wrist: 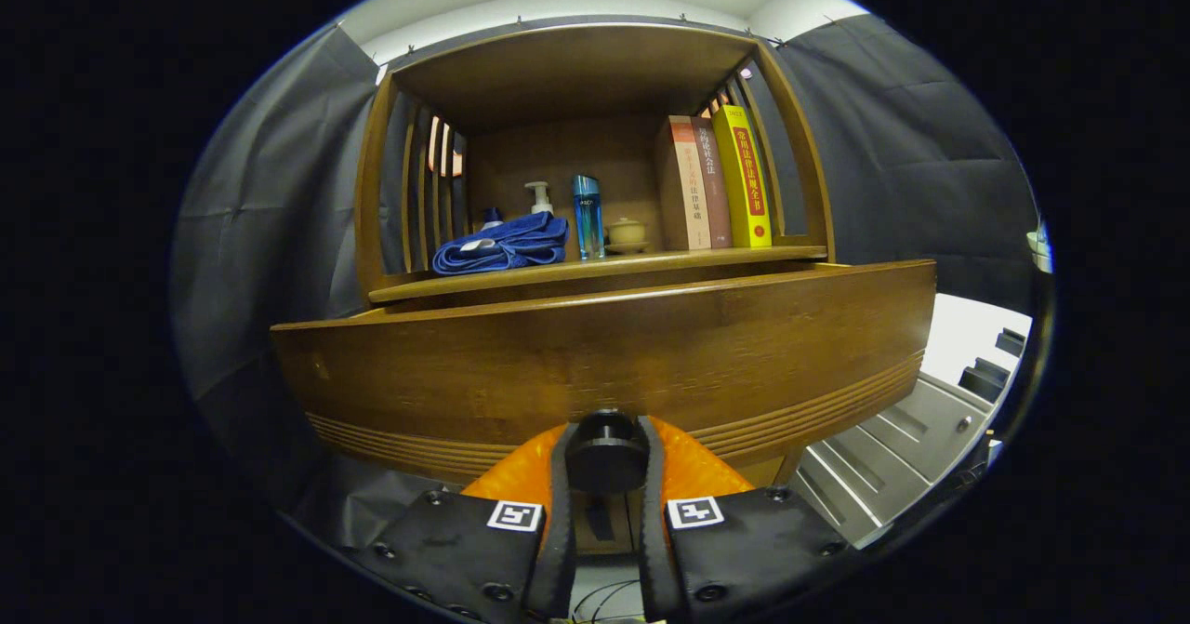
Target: Pull open the drawer, take out the items inside it, and place them on the countertop above the cabinet.
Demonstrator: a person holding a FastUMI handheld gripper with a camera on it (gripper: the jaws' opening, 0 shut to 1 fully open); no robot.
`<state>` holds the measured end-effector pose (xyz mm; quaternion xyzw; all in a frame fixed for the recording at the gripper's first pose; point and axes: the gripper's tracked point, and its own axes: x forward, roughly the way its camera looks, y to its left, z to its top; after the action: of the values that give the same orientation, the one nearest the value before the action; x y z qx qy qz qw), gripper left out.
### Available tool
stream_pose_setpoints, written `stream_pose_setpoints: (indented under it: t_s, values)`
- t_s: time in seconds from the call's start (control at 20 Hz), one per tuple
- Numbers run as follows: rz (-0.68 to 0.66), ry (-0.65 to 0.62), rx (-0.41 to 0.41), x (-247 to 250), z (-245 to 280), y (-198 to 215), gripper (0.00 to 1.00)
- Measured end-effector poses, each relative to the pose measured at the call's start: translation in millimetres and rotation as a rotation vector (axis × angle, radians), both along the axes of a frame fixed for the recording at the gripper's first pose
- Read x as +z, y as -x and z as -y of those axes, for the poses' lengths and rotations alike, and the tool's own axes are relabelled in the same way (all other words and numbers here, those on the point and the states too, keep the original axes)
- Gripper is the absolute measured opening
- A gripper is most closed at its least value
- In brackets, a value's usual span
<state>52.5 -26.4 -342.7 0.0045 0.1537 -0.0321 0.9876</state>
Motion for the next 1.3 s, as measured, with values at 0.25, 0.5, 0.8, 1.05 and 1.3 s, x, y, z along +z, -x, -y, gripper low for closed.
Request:
stream_pose_setpoints:
  t_s: [0.25,0.5,0.8,1.05,1.3]
  values:
    - [-0.014,-0.003,-0.001,-4.8,-0.7,10.7,0.36]
    - [-0.002,0.007,0.006,-9.0,-0.5,13.7,0.36]
    - [0.016,0.003,0.029,-7.5,-5.6,12.9,0.53]
    - [0.037,-0.007,0.069,13.2,-17.5,23.9,1.0]
    - [0.232,0.041,0.064,117.9,-11.4,4.8,1.0]
